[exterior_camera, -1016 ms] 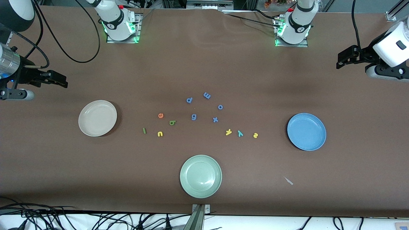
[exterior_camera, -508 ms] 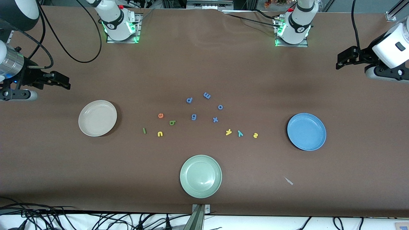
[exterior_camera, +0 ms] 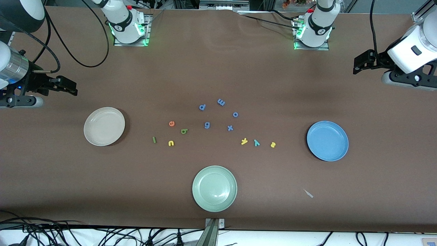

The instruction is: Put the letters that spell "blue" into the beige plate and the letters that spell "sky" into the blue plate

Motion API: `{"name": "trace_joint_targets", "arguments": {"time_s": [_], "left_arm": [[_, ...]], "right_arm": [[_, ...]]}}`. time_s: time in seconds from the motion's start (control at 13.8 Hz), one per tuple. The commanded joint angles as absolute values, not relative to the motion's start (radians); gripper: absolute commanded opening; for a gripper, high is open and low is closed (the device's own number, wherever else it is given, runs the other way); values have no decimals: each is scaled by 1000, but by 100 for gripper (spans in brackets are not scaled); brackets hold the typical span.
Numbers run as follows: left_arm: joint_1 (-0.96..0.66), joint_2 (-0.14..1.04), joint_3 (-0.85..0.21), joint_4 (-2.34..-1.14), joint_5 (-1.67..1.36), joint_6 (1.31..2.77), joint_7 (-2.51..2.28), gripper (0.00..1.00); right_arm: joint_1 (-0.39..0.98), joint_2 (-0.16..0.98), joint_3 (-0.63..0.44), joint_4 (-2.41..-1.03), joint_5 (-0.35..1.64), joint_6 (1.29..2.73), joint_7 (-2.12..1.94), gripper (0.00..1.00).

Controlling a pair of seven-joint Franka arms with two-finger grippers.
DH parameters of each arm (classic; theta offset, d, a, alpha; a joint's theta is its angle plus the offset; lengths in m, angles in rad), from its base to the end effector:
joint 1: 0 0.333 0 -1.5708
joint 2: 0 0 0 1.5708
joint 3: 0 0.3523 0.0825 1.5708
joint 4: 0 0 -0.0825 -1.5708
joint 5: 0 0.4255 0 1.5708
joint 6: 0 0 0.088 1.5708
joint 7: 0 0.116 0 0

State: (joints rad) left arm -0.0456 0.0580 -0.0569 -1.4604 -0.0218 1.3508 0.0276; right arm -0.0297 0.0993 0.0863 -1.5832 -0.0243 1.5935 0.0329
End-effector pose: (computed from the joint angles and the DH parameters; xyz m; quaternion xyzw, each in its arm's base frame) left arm 0.5875 -0.0622 0.6556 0.9942 -0.0663 -0.0841 0.0093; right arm 0.6256 0.0302 0.5868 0.9989 0.0126 -0.0439 0.0098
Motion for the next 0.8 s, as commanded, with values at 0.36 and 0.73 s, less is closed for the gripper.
{"name": "trace_joint_targets", "arguments": {"time_s": [0.36,0.73], "left_arm": [[-61,63,-40,-1434,-26,1331,26,100],[-63,61,-43,-1433,-28,1328,25,100]], "right_arm": [[-21,94,81,-1586,-38,1600,37,100],[-21,94,81,-1586,-38,1600,37,100]]}}
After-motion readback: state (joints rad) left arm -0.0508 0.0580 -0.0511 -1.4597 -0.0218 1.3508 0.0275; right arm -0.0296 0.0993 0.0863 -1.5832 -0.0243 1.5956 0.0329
